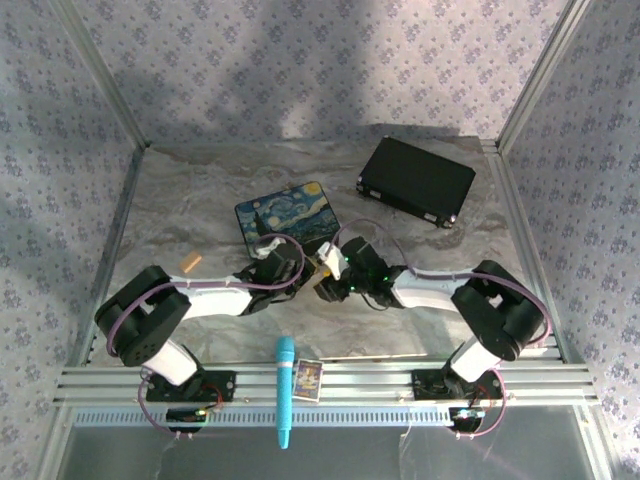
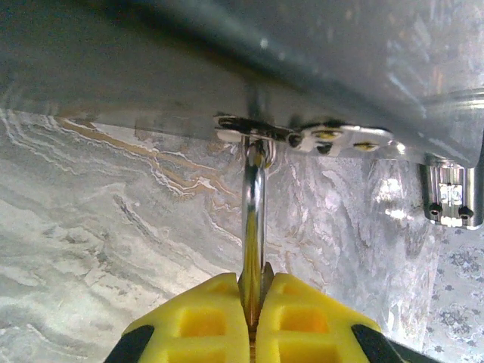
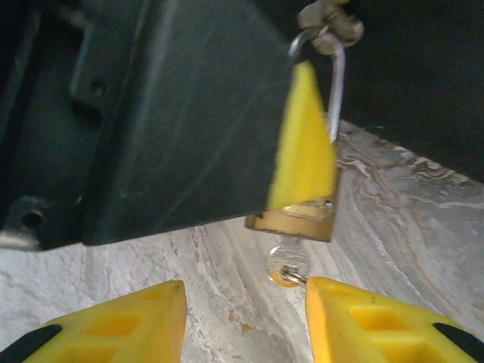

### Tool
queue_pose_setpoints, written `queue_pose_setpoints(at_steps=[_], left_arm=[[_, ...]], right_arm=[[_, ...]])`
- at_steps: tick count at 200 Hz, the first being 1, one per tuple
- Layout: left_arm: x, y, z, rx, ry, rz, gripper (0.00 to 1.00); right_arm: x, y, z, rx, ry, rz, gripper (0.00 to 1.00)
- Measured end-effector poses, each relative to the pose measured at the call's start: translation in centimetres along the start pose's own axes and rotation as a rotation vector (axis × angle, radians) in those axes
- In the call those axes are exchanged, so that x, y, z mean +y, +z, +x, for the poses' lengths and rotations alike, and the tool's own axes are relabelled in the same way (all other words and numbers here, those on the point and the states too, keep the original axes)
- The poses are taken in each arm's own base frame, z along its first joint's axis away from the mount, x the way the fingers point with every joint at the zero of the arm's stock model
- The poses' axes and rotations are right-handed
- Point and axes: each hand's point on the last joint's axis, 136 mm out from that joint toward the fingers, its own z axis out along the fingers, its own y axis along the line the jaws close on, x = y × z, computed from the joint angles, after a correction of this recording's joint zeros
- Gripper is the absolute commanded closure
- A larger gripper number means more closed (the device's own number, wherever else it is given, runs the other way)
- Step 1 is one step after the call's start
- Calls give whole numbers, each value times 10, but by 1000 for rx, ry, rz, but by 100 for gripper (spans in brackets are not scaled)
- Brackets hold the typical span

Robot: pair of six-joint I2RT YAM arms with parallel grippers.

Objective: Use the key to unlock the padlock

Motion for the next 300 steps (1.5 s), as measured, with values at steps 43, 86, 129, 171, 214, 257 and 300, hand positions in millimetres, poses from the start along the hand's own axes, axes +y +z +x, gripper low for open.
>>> queue_pose_setpoints(at_steps=[43,86,129,171,214,257,300], left_arm=[[0,0,1,10,-7,-1,100],[0,0,2,12,-8,1,100],[2,0,2,19,-11,-6,100],[1,0,6,42,-14,0,100],[0,-1,5,42,-15,0,100],[1,-1,5,43,-16,-2,100],[-2,-3,5,44,-19,6,100]], right_arm=[[-10,7,5,16,-86,72,68],[-14,12,4,16,-105,85,87],[-12,14,6,15,-71,44,88],[-15,13,-3,-19,-45,47,67],[-18,13,-6,-29,-61,82,85],[-18,12,-6,-33,-49,57,95],[-19,7,-9,-59,74,-60,99]])
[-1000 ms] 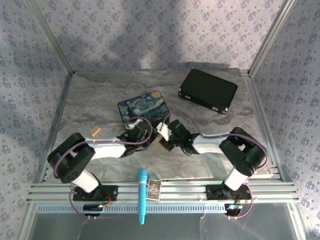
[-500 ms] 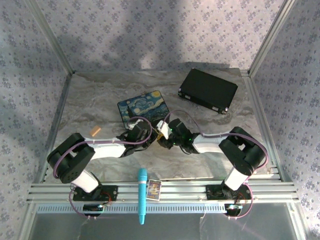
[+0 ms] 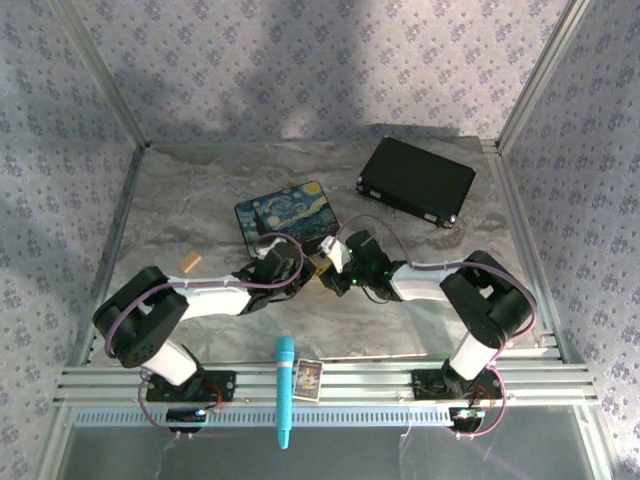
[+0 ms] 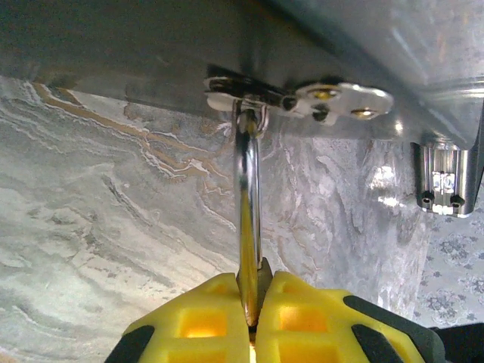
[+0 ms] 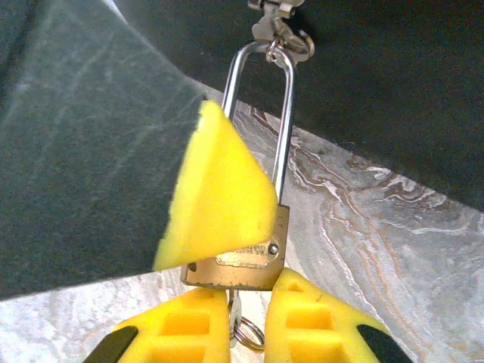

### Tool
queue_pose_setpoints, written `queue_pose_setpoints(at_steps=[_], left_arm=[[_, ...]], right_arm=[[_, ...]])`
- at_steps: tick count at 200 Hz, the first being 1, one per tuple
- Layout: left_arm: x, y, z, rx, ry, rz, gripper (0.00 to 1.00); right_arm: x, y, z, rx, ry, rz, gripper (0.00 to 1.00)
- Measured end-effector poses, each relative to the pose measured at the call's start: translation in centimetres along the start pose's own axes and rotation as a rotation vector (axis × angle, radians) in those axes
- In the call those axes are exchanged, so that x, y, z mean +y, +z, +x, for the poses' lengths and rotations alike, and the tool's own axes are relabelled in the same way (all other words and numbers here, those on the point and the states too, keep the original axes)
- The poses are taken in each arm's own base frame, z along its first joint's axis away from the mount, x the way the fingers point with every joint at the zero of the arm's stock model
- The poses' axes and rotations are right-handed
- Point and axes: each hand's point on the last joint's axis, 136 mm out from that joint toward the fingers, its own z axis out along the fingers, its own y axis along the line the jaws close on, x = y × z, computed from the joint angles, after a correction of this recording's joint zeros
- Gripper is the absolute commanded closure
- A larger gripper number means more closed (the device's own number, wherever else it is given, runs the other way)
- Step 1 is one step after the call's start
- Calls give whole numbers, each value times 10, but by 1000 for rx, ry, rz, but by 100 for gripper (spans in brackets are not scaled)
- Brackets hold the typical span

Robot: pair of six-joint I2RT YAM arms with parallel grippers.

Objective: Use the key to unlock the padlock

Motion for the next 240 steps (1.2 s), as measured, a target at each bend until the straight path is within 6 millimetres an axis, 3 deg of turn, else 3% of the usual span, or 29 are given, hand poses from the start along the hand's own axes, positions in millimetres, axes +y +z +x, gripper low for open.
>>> queue_pose_setpoints(at_steps=[39,64,143,188,240], left_arm=[[2,-1,0,-2,8,-13,100],[3,0,-1,0,6,-13,100],[-7,1,0,9,3,27,100],[-3,3,1,9,11,18,100],[3,3,2,14,22,14,100]], right_arm=[[1,3,2,-13,136,-103,98],[-2,2,2,-28,213,-133,84],[-17,-9,1,-45,410,-179,69],[-21,-9,1,-51,498,-216,70],[-25,-5,0,-53,485,-173,71]])
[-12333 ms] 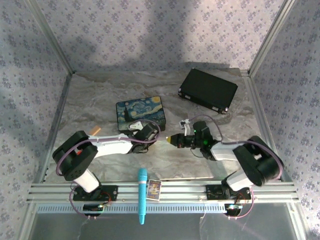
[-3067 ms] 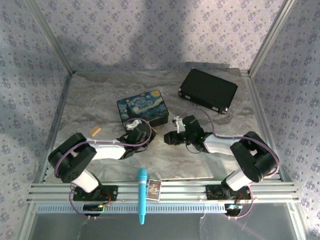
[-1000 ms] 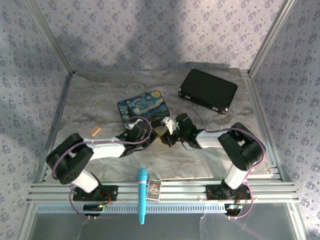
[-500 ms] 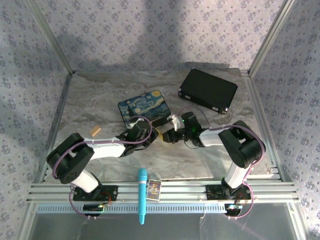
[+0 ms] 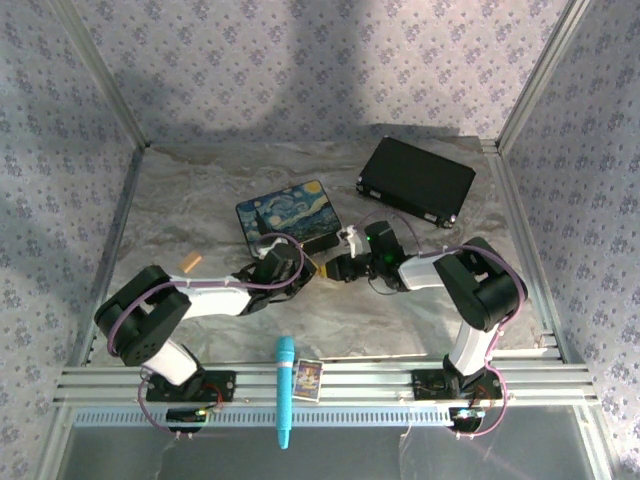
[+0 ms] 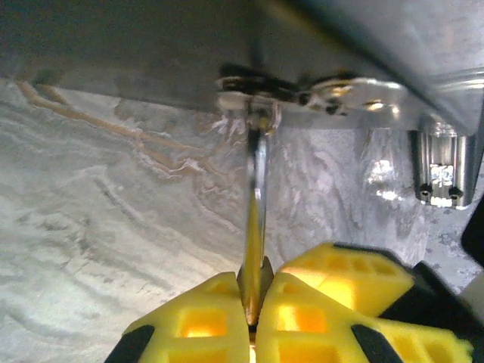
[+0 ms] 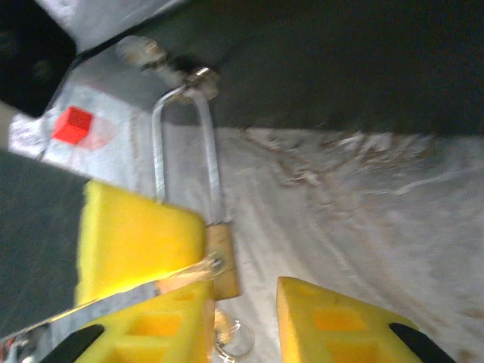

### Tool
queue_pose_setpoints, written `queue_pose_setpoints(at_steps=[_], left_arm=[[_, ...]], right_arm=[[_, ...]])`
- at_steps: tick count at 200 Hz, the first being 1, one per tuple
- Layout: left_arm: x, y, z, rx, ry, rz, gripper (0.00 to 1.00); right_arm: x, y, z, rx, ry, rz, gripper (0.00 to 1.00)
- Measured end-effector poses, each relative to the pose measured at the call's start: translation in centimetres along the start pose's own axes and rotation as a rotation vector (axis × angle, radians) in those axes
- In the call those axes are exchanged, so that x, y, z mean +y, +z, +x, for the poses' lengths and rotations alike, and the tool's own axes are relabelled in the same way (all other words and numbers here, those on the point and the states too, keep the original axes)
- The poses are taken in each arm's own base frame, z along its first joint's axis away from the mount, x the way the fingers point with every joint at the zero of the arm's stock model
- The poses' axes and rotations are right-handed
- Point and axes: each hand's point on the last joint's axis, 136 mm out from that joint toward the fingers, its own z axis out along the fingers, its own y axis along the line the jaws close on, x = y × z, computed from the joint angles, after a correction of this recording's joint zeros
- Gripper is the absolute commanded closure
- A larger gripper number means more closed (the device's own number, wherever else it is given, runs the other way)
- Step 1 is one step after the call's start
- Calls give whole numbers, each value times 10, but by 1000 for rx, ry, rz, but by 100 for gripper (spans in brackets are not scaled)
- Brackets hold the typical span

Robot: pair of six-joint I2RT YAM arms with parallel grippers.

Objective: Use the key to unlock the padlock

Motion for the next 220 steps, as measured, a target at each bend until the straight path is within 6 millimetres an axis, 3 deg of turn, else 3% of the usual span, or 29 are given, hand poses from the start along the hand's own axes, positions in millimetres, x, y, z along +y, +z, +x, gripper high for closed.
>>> queue_pose_setpoints(at_steps=[33,68,101,149,173,197,220], left_arm=[[1,0,0,1,12,-5,100],[5,0,0,0,38,-21,100],[9,-4,-1,2,49,-16,100],[22,-10,-6,28,176,-146,100],[33,-16,-12,36,227,-201,100],[39,-17,-18,48,283,-249,99],[45,-16,-19,64,335,-285,95]], right_arm=[[-13,-4,-5,-25,11,65,62],[0,-13,-20,-67,-20,72,59],[13,-9,-22,-68,-36,42,59],[9,-21,-27,-81,1,118,49],[17,-37,-44,-126,-29,198,29],[21,-48,-66,-164,-42,263,28],[14,-41,-88,-146,-32,315,30]])
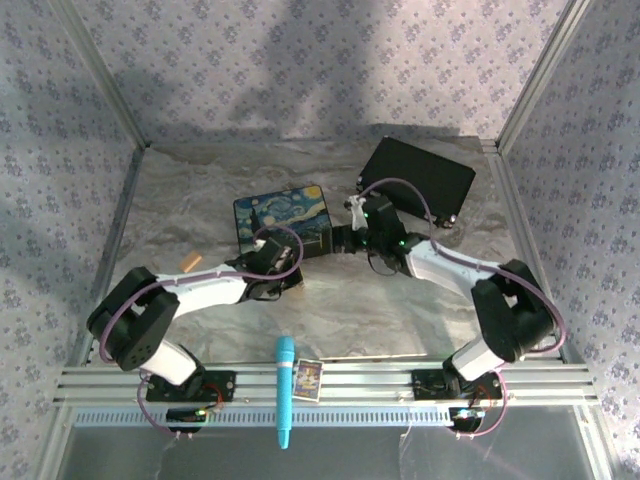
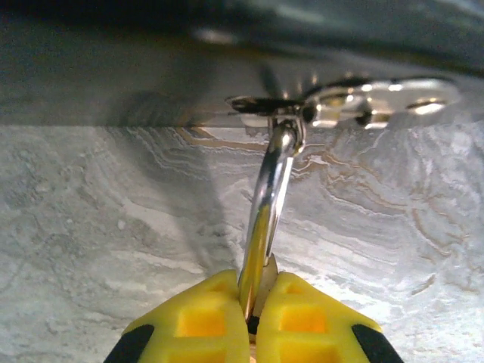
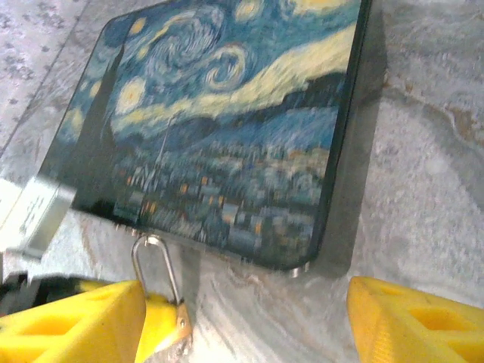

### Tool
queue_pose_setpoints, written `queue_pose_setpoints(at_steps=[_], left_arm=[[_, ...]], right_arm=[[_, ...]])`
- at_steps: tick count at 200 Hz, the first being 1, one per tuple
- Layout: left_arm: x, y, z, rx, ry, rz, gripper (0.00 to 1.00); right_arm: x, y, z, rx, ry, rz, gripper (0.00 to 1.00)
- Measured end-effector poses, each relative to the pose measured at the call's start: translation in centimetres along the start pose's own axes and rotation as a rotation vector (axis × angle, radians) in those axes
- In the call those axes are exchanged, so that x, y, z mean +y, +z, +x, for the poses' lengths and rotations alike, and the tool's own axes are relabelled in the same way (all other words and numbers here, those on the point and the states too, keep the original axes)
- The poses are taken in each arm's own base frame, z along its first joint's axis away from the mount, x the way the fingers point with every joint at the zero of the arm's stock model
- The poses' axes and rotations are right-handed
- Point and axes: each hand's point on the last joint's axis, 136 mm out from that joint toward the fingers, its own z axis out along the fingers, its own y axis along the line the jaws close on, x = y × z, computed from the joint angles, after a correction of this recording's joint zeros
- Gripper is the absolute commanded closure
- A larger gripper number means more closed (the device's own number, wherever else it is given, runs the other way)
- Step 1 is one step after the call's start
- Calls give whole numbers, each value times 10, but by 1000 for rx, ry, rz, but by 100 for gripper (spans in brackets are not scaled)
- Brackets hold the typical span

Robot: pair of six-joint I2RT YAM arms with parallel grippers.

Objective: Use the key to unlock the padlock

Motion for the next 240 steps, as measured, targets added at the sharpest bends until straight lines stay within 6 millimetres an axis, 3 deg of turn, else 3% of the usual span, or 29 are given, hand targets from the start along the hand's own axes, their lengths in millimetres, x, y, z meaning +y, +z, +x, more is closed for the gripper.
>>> queue_pose_setpoints(at_steps=[24,59,111,141,240], left_arm=[[1,2,0,5,31,-15,91],[-1,5,-2,5,50,-23,81],[-2,13,-3,6,67,-78,76],[10,17,-3,-27,127,-195,73],[36,-1,5,-75,288,-472,76]], right_arm=[[-7,20,-9,38,9,29,32],[-20,43,9,134,34,59,34],[-18,45,7,140,35,51,35],[-18,45,7,140,36,50,35],[-13,47,10,154,37,25,35]])
